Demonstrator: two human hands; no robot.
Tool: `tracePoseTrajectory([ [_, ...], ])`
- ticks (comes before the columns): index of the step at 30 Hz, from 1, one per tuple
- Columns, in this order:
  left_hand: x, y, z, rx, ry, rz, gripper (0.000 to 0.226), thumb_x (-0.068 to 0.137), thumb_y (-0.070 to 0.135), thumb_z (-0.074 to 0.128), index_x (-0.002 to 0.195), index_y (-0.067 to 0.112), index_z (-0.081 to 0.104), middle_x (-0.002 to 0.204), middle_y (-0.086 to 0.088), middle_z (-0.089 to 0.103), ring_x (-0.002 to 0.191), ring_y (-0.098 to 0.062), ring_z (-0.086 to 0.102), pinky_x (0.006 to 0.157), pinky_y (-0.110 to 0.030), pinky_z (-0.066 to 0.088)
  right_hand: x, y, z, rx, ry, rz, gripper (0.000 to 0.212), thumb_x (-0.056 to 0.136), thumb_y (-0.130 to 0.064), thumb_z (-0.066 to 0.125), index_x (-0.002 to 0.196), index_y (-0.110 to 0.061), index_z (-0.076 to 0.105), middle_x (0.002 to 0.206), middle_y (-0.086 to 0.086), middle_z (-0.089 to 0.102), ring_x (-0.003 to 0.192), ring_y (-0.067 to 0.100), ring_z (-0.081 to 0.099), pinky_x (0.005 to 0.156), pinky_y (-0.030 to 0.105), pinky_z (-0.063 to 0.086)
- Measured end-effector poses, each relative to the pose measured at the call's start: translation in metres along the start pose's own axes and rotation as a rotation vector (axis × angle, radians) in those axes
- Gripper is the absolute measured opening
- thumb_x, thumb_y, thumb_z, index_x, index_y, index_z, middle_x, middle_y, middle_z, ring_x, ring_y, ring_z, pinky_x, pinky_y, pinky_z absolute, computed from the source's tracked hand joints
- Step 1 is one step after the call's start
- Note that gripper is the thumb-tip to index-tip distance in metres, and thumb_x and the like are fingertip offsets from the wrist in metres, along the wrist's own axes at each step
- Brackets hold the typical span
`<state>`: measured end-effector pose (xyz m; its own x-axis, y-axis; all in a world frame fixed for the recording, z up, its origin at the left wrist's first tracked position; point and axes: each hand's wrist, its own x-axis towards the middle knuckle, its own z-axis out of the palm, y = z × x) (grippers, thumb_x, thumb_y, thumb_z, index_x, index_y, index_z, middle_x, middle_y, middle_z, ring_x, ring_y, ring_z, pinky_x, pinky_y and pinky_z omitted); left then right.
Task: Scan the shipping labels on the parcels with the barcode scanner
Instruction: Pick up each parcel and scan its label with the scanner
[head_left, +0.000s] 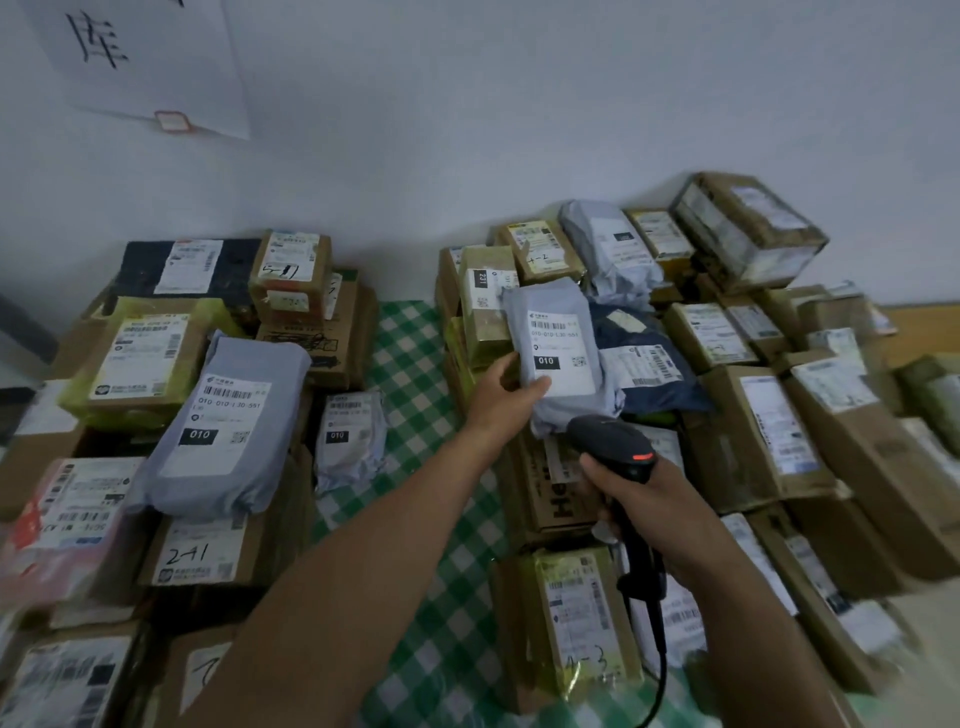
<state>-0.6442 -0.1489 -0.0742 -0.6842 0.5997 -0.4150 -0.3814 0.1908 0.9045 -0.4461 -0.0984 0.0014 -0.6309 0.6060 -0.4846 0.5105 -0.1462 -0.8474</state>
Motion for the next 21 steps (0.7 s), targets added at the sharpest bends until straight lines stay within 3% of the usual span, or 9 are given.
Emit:
tracePoseTrajectory([
  [5,-0.009,-0.007,-0.007,-0.095,0.053,0.005,0.061,0.089,0.013,0.078,0.144,0.027,0.055,0.136,-0.003,0.066,0.114,-0.02,0.067,0.091,-0.046,0.062,-0.015,0.001,-0.005,0.022,0.007,-0.034,0.021,0.095,-0.026,0.075,0.109,-0.011,0.071,0.077,0.006,0.072,0.059,0.019,0.059,0.066,0.038,0.05],
  [11,-0.093,-0.021,-0.033,-0.112,0.042,0.144,0.062,0.092,0.013,0.075,0.144,0.038,0.053,0.123,0.018,0.067,0.115,-0.007,0.065,0.09,-0.036,0.062,-0.033,0.001,0.002,0.046,0.133,-0.186,0.017,0.094,-0.031,0.076,0.096,-0.015,0.07,0.068,0.006,0.065,0.06,0.019,0.059,0.065,0.039,0.05],
  [14,-0.134,-0.04,-0.044,-0.172,0.016,0.168,0.064,0.091,0.012,0.076,0.147,0.034,0.055,0.132,0.016,0.067,0.119,-0.007,0.065,0.09,-0.033,0.061,-0.037,0.004,0.014,0.04,0.223,-0.27,0.021,0.09,-0.036,0.079,0.108,-0.028,0.07,0.085,-0.006,0.074,0.08,0.014,0.07,0.076,0.039,0.056],
  [17,-0.162,-0.055,-0.052,-0.165,-0.019,0.143,0.064,0.089,0.01,0.078,0.145,0.033,0.057,0.135,0.017,0.067,0.122,-0.008,0.065,0.094,-0.039,0.06,-0.044,0.007,0.028,0.02,0.203,-0.277,0.045,0.082,-0.049,0.08,0.123,-0.035,0.068,0.112,-0.012,0.075,0.106,0.009,0.07,0.092,0.039,0.057],
  [19,-0.173,-0.063,-0.057,-0.167,-0.018,0.103,0.064,0.087,0.007,0.08,0.143,0.03,0.06,0.134,0.015,0.068,0.119,-0.011,0.067,0.094,-0.043,0.06,-0.052,0.009,0.037,0.013,0.159,-0.295,0.055,0.072,-0.058,0.078,0.122,-0.038,0.066,0.114,-0.018,0.073,0.105,0.0,0.068,0.089,0.03,0.055],
  [21,-0.181,-0.065,-0.063,-0.174,0.002,0.07,0.057,0.086,0.006,0.081,0.136,0.028,0.067,0.13,0.01,0.071,0.114,-0.014,0.07,0.091,-0.043,0.062,-0.059,0.013,0.044,-0.005,0.143,-0.302,0.05,0.076,-0.054,0.078,0.122,-0.037,0.067,0.112,-0.02,0.073,0.101,-0.004,0.068,0.082,0.022,0.052],
])
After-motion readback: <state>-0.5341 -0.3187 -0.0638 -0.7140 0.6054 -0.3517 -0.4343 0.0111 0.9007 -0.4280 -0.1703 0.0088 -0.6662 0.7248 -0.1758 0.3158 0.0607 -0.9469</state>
